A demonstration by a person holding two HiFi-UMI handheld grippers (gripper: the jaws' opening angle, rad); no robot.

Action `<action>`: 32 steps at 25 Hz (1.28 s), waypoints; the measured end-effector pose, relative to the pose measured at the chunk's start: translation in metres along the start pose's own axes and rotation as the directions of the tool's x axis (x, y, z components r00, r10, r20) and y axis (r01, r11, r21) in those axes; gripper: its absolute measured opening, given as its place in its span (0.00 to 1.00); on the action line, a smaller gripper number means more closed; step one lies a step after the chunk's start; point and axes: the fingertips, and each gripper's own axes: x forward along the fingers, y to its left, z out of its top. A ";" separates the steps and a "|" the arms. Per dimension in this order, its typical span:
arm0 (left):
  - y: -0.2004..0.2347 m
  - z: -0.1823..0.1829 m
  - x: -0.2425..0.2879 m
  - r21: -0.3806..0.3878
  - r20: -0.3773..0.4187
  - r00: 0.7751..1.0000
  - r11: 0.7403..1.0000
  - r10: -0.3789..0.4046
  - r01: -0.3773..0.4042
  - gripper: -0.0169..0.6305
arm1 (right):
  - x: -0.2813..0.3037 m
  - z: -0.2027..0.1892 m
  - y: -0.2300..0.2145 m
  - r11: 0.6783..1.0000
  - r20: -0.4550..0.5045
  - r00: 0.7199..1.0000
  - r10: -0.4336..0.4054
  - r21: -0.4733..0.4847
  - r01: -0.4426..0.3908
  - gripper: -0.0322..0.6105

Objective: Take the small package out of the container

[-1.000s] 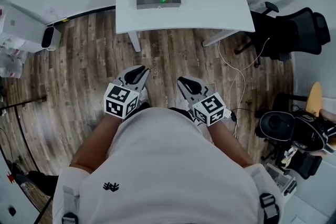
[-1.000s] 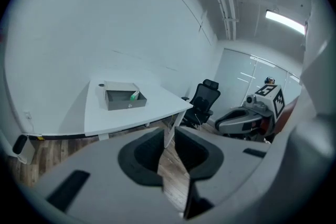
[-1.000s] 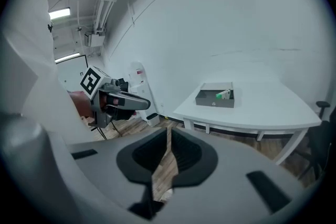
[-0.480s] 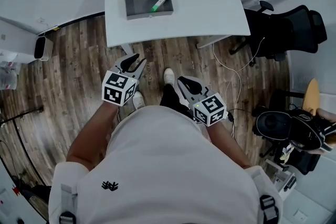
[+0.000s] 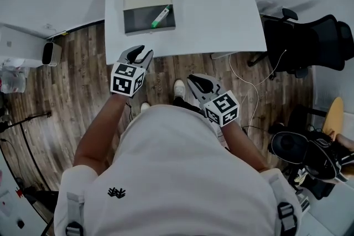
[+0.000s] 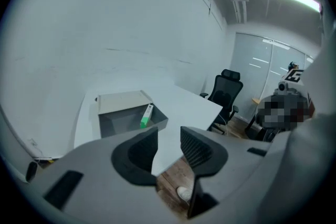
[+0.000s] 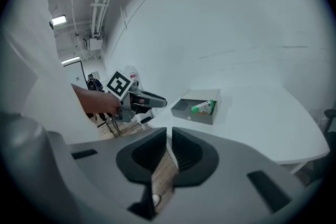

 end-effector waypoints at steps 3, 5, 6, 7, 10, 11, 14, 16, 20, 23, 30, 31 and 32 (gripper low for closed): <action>0.015 0.007 0.027 0.008 -0.031 0.999 0.999 0.037 -0.037 0.25 | -0.002 0.002 -0.027 1.000 0.003 1.000 -0.002 0.009 0.002 0.11; 0.025 0.013 0.045 0.009 -0.046 0.997 0.998 0.059 -0.058 0.25 | -0.006 0.003 -0.047 1.000 0.003 1.000 -0.008 0.020 0.008 0.12; 0.029 0.016 0.054 0.010 -0.053 0.996 0.998 0.068 -0.067 0.25 | -0.008 0.003 -0.057 1.000 0.004 1.000 -0.011 0.025 0.011 0.13; 0.033 0.019 0.062 0.013 -0.061 0.995 0.997 0.075 -0.074 0.26 | -0.009 0.003 -0.065 1.000 0.004 1.000 -0.013 0.029 0.013 0.13; 0.043 0.026 0.086 0.034 -0.089 0.992 0.996 0.088 -0.086 0.28 | -0.013 0.005 -0.084 1.000 0.001 1.000 -0.010 0.029 0.010 0.15; 0.046 0.028 0.093 0.042 -0.100 0.991 0.995 0.094 -0.090 0.28 | -0.014 0.005 -0.090 1.000 -0.001 1.000 -0.011 0.027 0.011 0.16; 0.052 0.030 0.115 0.053 -0.128 0.986 0.993 0.110 -0.104 0.29 | -0.020 0.004 -0.113 1.000 -0.012 1.000 -0.025 0.015 0.025 0.17; 0.055 0.029 0.127 0.064 -0.149 0.981 0.991 0.123 -0.114 0.29 | -0.023 0.005 -0.125 1.000 -0.016 0.999 -0.029 0.011 0.029 0.17; 0.064 0.021 0.146 0.084 -0.203 0.968 0.987 0.150 -0.136 0.29 | -0.029 0.006 -0.143 1.000 -0.019 1.000 -0.024 0.015 0.024 0.17; 0.072 0.014 0.156 0.106 -0.242 0.955 0.983 0.173 -0.152 0.29 | -0.032 0.004 -0.154 0.999 -0.018 0.999 -0.030 0.027 0.030 0.17; 0.078 0.003 0.173 0.140 -0.300 0.936 0.979 0.183 -0.147 0.30 | -0.038 -0.003 -0.170 0.998 -0.028 0.999 -0.046 0.039 0.047 0.17; 0.079 0.002 0.175 0.148 -0.307 0.933 0.978 0.186 -0.147 0.29 | -0.039 -0.003 -0.172 0.998 -0.027 0.998 -0.051 0.043 0.052 0.17; 0.081 0.001 0.177 0.154 -0.313 0.930 0.977 0.191 -0.149 0.29 | -0.039 -0.004 -0.175 0.997 -0.027 0.998 -0.055 0.047 0.057 0.17</action>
